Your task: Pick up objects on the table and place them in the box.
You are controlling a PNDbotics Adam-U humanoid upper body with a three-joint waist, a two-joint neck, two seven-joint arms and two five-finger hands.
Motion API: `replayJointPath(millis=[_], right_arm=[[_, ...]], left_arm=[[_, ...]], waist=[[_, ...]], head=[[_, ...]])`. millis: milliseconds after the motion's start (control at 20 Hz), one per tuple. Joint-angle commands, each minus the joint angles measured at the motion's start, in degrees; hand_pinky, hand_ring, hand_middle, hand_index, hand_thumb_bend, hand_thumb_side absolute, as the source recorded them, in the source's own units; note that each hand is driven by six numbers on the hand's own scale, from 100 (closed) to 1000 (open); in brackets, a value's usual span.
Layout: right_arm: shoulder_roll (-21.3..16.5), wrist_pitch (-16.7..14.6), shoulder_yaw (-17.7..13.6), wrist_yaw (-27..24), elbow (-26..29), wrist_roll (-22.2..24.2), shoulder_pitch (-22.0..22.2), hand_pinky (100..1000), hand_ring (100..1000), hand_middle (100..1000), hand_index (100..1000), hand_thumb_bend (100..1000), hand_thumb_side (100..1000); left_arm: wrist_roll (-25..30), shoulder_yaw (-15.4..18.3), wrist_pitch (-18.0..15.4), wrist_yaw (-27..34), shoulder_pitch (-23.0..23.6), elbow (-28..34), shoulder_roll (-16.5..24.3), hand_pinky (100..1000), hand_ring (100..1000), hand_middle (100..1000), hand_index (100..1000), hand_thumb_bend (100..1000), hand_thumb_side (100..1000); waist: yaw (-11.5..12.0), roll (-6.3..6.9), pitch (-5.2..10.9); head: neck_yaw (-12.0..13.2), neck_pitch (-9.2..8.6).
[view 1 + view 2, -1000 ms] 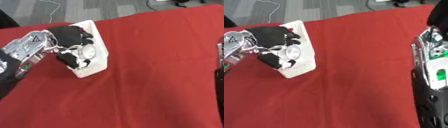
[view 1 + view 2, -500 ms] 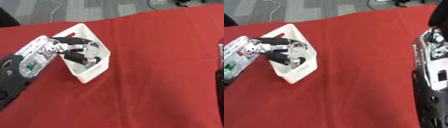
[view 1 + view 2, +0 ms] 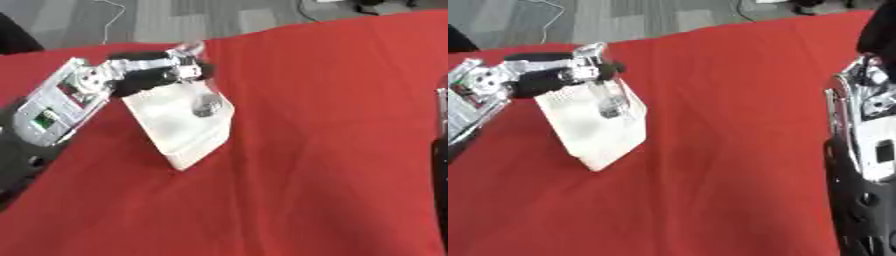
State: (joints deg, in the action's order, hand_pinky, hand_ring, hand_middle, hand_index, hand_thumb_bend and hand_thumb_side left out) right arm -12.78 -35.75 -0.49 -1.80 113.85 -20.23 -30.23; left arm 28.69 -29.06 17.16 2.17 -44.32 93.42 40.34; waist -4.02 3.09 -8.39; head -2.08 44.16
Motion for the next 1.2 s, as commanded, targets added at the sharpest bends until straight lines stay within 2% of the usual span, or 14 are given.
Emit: replayJointPath(millis=[50,100,250,350,450,500,550,600,700,900,950,1000,1050,1200], right_arm=[[-1.1,0.1,-0.4,0.3,0.7,-0.3,-0.2,357,338,335,465,100,1000],[-1.2,0.1,-0.5,0.4,0.7,-0.3,-0.1,356,338,335,465,100,1000],[-1.4,0.1,-0.5,0.5,0.7,-0.3,0.1,356,338,334,465,100,1000],[-1.4,0.2,-0.5,0.5,0.7,-0.4,0.3,355,337,334,465,100,1000],[-1.5,0.2,-0.5,0.6,0.7,-0.4,0.3,354,337,333,465,100,1000],[-1.5,0.2,-0.5,0.6,0.7,-0.4,0.4,355,337,333,465,100,1000],[-1.5,0.2,-0.6,0.6,0.7,-0.4,0.3,354,337,333,465,100,1000],[-1.5,0.2,-0.6,0.6,0.7,-0.4,0.3,355,337,334,465,100,1000],[-1.4,0.2,-0.6,0.6,0.7,-0.4,0.3,355,337,333,465,100,1000],[-1.3,0.2,-0.5,0.6,0.7,-0.4,0.3,354,337,333,465,100,1000],[-1.3,0.2,-0.5,0.6,0.7,-0.4,0.3,355,337,333,465,100,1000],[-1.2,0.1,-0.5,0.6,0.7,-0.3,0.4,354,336,332,465,100,1000],[-1.3,0.1,-0.6,0.6,0.7,-0.3,0.5,353,335,332,465,100,1000],[-1.5,0.2,-0.7,0.8,0.7,-0.3,0.7,352,335,331,464,100,1000]], left_arm=[[3.3,0.0,-2.5,-14.8,-1.6,3.4,3.7,1000,1000,1000,1000,643,1000],[4.6,0.0,-4.5,-21.0,-1.6,3.8,4.0,1000,1000,1000,1000,568,1000],[7.4,-0.2,-11.0,-36.3,-1.5,4.3,4.3,1000,1000,1000,1000,570,1000],[9.1,-0.4,-14.7,-43.8,-1.6,4.1,4.2,1000,1000,1000,1000,599,765],[10.8,-0.7,-18.2,-50.9,-1.7,3.7,4.0,1000,1000,1000,1000,645,673],[11.3,-0.8,-19.6,-53.6,-1.6,3.4,3.8,1000,1000,1000,1000,748,595],[11.6,-0.9,-21.1,-56.0,-1.4,3.0,3.6,1000,1000,1000,1000,657,641],[11.8,-1.0,-22.1,-57.7,-1.3,2.6,3.5,1000,1000,1000,1000,869,566],[11.9,-1.2,-24.1,-60.8,-0.8,1.7,3.1,1000,1000,1000,1000,968,571],[10.1,-1.4,-26.5,-64.1,0.1,0.1,2.4,1000,1000,1000,996,930,592],[9.1,-1.3,-26.9,-64.2,0.2,-0.1,2.1,1000,1000,1000,987,890,595],[7.1,-1.0,-26.7,-63.5,0.4,0.1,1.8,1000,973,942,926,224,914],[2.8,0.0,-25.4,-60.3,0.6,1.1,1.5,1000,934,932,926,139,1000],[-11.1,2.3,-16.7,-41.7,2.0,7.0,1.9,858,840,912,921,100,1000]], waist=[[0.3,0.00,1.15],[0.4,-0.01,1.19],[0.6,-0.11,1.26],[0.7,-0.19,1.30],[0.8,-0.25,1.30],[0.8,-0.26,1.30],[0.8,-0.27,1.29],[0.8,-0.27,1.28],[0.7,-0.30,1.25],[0.7,-0.35,1.25],[0.7,-0.38,1.24],[0.7,-0.44,1.22],[0.9,-0.50,1.19],[1.2,-0.55,1.14]], head=[[-0.9,-0.05],[-1.0,-0.05],[-1.3,-0.05],[-1.3,-0.05],[-1.2,-0.05],[-1.1,-0.05],[-1.1,-0.05],[-1.1,-0.05],[-1.1,-0.05],[-0.9,-0.05],[-0.9,-0.05],[-0.9,-0.05],[-1.0,-0.05],[-0.8,-0.05]])
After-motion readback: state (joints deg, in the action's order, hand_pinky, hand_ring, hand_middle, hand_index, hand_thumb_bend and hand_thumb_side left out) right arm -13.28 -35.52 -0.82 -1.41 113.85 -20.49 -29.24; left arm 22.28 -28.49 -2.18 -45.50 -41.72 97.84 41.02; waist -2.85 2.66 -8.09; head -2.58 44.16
